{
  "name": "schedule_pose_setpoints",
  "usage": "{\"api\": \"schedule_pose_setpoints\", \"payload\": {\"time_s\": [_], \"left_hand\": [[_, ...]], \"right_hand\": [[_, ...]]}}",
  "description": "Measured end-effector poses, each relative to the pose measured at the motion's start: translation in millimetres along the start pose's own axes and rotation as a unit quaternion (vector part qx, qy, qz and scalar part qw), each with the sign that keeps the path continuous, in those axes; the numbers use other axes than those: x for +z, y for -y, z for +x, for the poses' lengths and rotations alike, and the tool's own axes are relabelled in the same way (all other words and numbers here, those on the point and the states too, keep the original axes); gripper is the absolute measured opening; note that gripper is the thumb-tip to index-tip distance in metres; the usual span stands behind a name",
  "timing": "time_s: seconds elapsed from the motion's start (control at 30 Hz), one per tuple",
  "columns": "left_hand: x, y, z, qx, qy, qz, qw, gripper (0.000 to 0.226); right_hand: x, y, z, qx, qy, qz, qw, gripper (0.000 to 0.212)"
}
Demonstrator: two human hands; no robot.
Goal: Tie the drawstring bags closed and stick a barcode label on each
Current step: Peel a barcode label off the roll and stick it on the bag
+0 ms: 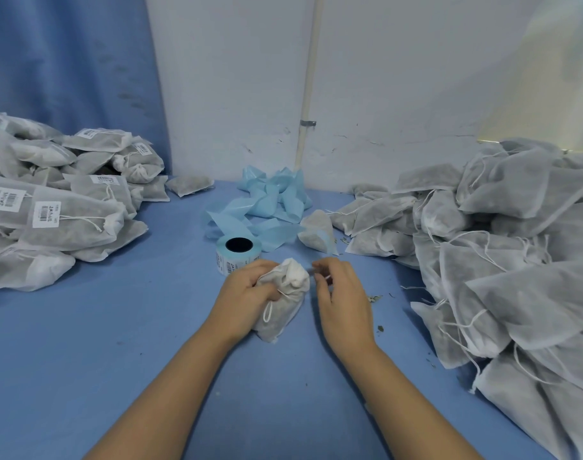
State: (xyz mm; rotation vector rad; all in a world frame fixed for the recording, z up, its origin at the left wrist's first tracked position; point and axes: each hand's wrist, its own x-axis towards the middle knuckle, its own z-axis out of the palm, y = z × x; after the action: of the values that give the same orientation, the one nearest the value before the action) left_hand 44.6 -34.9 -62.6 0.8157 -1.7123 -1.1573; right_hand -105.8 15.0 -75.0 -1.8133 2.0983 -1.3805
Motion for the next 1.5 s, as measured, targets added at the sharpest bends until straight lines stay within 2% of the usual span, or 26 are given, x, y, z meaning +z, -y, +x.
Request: {"api": "schedule_pose_setpoints", "payload": {"time_s": [0.13, 0.23, 0.33, 0.47, 0.6, 0.9, 1.1, 1.5], "left_hand": [[-0.4, 1.1, 0.5, -0.017, 0.001, -0.044, 0.999, 0.032], [1.4, 1.8, 0.8, -0.024, 0.012, -0.050, 0.998, 0.034], [2.3, 1.6, 0.7, -0.024, 0.019, -0.063, 0.998, 0.036], [2.1, 1.1, 0.1, -0.020, 0.017, -0.080, 0.996, 0.034], [0.7, 1.7, 0.0, -0.025, 0.022, -0.086, 0.996, 0.035], [-2.1, 2.6, 0.1, -0.049, 0.052, -0.088, 0.994, 0.038], [-2.1, 0.3, -0.7, -0.052, 0.052, -0.086, 0.994, 0.036], [-0.9, -0.7, -0.1, -0.048, 0.036, -0.085, 0.995, 0.037]], "right_hand": [[-0.9, 2.5, -3.1, 0.017, 0.067, 0.085, 0.994, 0.062], [0.4, 2.1, -3.9, 0.009, 0.106, 0.120, 0.987, 0.074], [0.9, 1.1, -2.9, 0.001, 0.102, 0.137, 0.985, 0.066], [0.3, 0.4, -2.3, 0.011, 0.048, 0.157, 0.986, 0.033], [-0.8, -2.1, -0.2, 0.047, 0.032, 0.205, 0.977, 0.017], [-1.6, -4.5, 0.4, 0.062, 0.057, 0.245, 0.966, 0.017], [-0.9, -4.8, 0.9, 0.061, 0.048, 0.207, 0.975, 0.017], [-0.2, -6.0, 3.5, 0.084, 0.031, 0.255, 0.963, 0.017]]}}
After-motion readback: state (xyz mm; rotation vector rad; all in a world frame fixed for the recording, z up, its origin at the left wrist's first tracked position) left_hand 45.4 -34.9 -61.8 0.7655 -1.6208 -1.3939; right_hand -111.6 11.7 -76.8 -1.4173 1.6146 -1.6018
